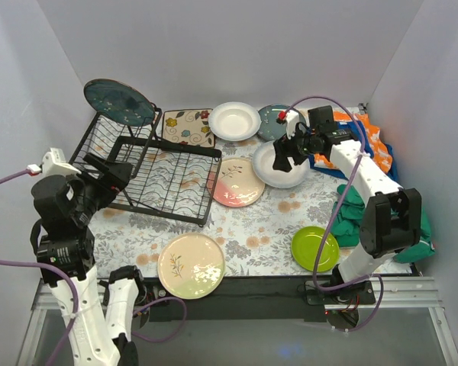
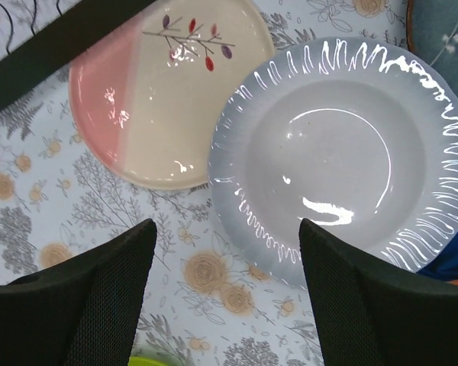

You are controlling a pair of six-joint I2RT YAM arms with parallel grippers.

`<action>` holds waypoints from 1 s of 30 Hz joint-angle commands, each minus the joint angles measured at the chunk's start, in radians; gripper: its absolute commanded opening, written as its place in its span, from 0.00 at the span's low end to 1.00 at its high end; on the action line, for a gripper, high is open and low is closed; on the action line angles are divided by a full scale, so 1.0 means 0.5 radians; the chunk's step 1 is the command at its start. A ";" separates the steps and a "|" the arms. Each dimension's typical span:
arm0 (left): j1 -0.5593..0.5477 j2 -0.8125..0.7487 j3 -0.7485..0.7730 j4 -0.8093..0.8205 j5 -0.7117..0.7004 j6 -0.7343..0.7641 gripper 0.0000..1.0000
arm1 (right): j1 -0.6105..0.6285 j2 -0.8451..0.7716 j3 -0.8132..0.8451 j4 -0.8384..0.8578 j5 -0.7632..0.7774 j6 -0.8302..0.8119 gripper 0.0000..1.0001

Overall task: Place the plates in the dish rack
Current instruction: Grab a plate with the right arm

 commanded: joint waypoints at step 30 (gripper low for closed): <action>0.007 -0.040 -0.476 -0.040 0.875 -0.248 0.83 | 0.075 -0.329 -0.732 0.613 0.338 -0.872 0.85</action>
